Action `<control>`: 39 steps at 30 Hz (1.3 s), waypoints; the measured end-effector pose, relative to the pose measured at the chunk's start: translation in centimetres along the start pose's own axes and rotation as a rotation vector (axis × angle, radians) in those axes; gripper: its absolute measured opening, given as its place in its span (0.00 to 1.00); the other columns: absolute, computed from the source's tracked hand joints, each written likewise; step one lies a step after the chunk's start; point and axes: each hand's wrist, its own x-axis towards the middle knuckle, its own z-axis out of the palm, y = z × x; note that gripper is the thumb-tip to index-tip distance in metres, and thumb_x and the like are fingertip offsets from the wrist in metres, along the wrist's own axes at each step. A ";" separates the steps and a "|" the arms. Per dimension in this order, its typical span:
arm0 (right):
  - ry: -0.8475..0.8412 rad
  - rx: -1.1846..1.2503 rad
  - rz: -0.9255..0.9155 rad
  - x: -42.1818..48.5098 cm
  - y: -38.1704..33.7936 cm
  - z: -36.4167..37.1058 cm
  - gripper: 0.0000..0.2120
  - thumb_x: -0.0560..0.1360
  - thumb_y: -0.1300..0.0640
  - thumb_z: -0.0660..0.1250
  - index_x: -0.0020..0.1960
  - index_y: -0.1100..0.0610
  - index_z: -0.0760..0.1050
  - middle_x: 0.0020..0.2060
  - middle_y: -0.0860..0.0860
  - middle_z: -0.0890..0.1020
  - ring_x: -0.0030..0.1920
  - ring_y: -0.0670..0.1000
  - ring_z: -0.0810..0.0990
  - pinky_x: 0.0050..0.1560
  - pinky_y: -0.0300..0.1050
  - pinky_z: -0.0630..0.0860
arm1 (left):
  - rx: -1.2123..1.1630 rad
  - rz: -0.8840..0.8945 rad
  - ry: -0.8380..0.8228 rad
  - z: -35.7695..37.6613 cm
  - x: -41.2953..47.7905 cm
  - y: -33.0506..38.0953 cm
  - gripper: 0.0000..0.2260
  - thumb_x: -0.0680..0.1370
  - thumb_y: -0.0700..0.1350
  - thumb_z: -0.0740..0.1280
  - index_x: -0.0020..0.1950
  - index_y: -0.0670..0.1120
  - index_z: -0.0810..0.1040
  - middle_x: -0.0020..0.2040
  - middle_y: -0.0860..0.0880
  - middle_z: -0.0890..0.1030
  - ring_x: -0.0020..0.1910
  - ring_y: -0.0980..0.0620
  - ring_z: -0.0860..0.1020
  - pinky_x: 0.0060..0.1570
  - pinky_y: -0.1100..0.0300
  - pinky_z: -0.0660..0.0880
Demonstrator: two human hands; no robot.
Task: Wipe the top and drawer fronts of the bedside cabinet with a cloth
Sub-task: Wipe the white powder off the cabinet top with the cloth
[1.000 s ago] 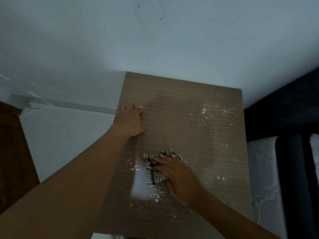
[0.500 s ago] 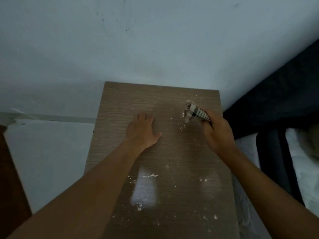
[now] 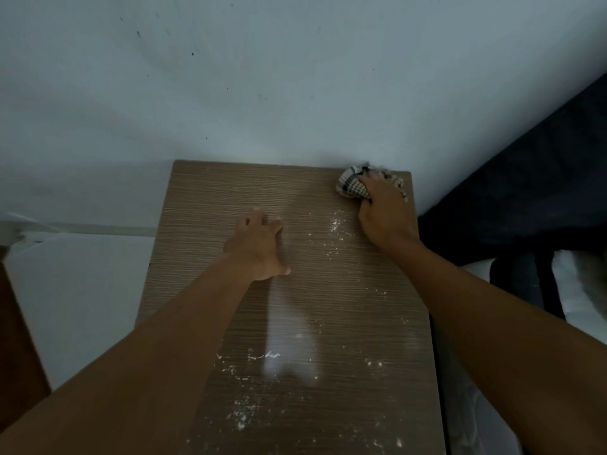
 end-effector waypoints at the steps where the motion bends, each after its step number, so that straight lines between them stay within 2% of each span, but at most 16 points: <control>1: -0.007 0.017 -0.032 -0.3 -0.5 0.3 0.24 0.76 0.64 0.58 0.72 0.56 0.67 0.72 0.55 0.67 0.73 0.54 0.63 0.75 0.50 0.55 | 0.012 0.005 -0.012 -0.1 0.0 0.0 0.44 0.68 0.56 0.76 0.78 0.56 0.55 0.79 0.47 0.47 0.77 0.41 0.48 0.69 0.41 0.62; 8: -0.205 0.037 -0.367 -7.5 -2.6 2.2 0.22 0.75 0.62 0.59 0.69 0.53 0.71 0.71 0.51 0.69 0.73 0.53 0.63 0.74 0.53 0.54 | 0.044 0.027 -0.060 -0.8 -0.1 -0.7 0.44 0.70 0.52 0.76 0.78 0.57 0.53 0.80 0.49 0.46 0.78 0.41 0.46 0.71 0.41 0.60; 11: -0.297 0.072 -0.432 -12.9 -2.6 2.6 0.23 0.74 0.58 0.55 0.68 0.52 0.72 0.71 0.50 0.70 0.74 0.49 0.62 0.75 0.50 0.52 | 0.055 0.038 -0.050 -0.8 0.0 -0.8 0.43 0.71 0.51 0.76 0.78 0.57 0.53 0.79 0.49 0.47 0.77 0.41 0.47 0.71 0.41 0.61; 15: -0.383 0.106 -0.495 -18.9 -2.5 2.6 0.22 0.72 0.58 0.57 0.66 0.51 0.72 0.69 0.49 0.71 0.73 0.47 0.62 0.74 0.52 0.53 | 0.080 0.046 -0.061 -0.9 0.1 -0.8 0.43 0.70 0.53 0.75 0.78 0.57 0.54 0.79 0.47 0.47 0.77 0.40 0.48 0.71 0.40 0.62; 16: -0.390 0.120 -0.500 -19.8 -2.4 2.4 0.22 0.72 0.58 0.58 0.66 0.50 0.72 0.68 0.48 0.73 0.72 0.45 0.63 0.74 0.51 0.55 | 0.081 0.044 -0.064 -0.9 0.0 -0.7 0.43 0.70 0.53 0.75 0.78 0.57 0.53 0.79 0.47 0.47 0.77 0.40 0.47 0.71 0.40 0.61; 18: -0.378 0.166 -0.492 -20.5 -2.4 1.2 0.22 0.71 0.58 0.60 0.65 0.48 0.72 0.65 0.48 0.76 0.69 0.43 0.67 0.71 0.51 0.64 | 0.080 0.040 -0.066 -0.9 0.0 -0.7 0.44 0.70 0.54 0.76 0.78 0.57 0.53 0.79 0.47 0.47 0.77 0.40 0.47 0.71 0.40 0.61; 19: -0.361 0.192 -0.487 -20.3 -2.5 0.4 0.22 0.71 0.58 0.61 0.65 0.49 0.72 0.63 0.48 0.78 0.66 0.43 0.71 0.67 0.50 0.70 | 0.080 0.041 -0.064 -0.8 -0.1 -0.7 0.44 0.69 0.54 0.76 0.78 0.56 0.53 0.79 0.47 0.47 0.77 0.40 0.47 0.70 0.40 0.62; 21: -0.264 0.244 -0.481 -18.3 -2.8 -1.4 0.21 0.72 0.60 0.60 0.65 0.51 0.72 0.61 0.51 0.79 0.62 0.46 0.75 0.62 0.46 0.74 | 0.077 0.049 -0.055 -0.8 -0.1 -0.7 0.45 0.68 0.54 0.77 0.78 0.56 0.54 0.79 0.47 0.49 0.77 0.40 0.49 0.70 0.40 0.62; 25: -0.021 0.190 -0.413 -10.5 -3.6 -4.2 0.21 0.74 0.60 0.57 0.66 0.54 0.72 0.59 0.56 0.79 0.57 0.52 0.78 0.57 0.45 0.75 | 0.059 0.043 -0.052 -0.7 -0.3 -0.8 0.45 0.68 0.53 0.77 0.78 0.56 0.55 0.79 0.48 0.49 0.77 0.41 0.48 0.70 0.41 0.62; 27: 0.031 0.120 -0.338 -6.4 -3.8 -4.8 0.21 0.75 0.63 0.59 0.66 0.56 0.73 0.57 0.55 0.80 0.53 0.50 0.77 0.51 0.41 0.72 | 0.044 0.037 -0.055 -0.7 -0.3 -0.7 0.45 0.68 0.52 0.77 0.78 0.56 0.54 0.79 0.48 0.48 0.77 0.42 0.47 0.70 0.42 0.62; 29: 0.083 0.043 -0.201 -2.7 -3.4 -4.7 0.20 0.75 0.63 0.59 0.65 0.53 0.74 0.57 0.53 0.80 0.53 0.51 0.77 0.50 0.42 0.71 | 0.034 0.040 -0.054 -0.8 -0.4 -0.7 0.45 0.68 0.52 0.77 0.78 0.56 0.55 0.79 0.48 0.49 0.77 0.42 0.48 0.70 0.42 0.63; 33: 0.130 -0.044 0.040 1.1 -1.6 -2.8 0.20 0.75 0.61 0.57 0.65 0.50 0.74 0.59 0.52 0.78 0.56 0.54 0.77 0.54 0.47 0.73 | 0.036 0.042 -0.046 -0.8 -0.4 -0.6 0.45 0.68 0.52 0.77 0.78 0.56 0.55 0.79 0.48 0.51 0.77 0.42 0.49 0.70 0.43 0.64; 39: 0.172 -0.031 0.139 1.5 -2.4 1.4 0.22 0.76 0.65 0.57 0.69 0.59 0.69 0.66 0.57 0.72 0.66 0.56 0.69 0.69 0.49 0.64 | 0.059 0.039 -0.036 -0.7 -0.2 -0.7 0.45 0.69 0.53 0.77 0.78 0.56 0.54 0.78 0.48 0.50 0.76 0.43 0.50 0.68 0.42 0.65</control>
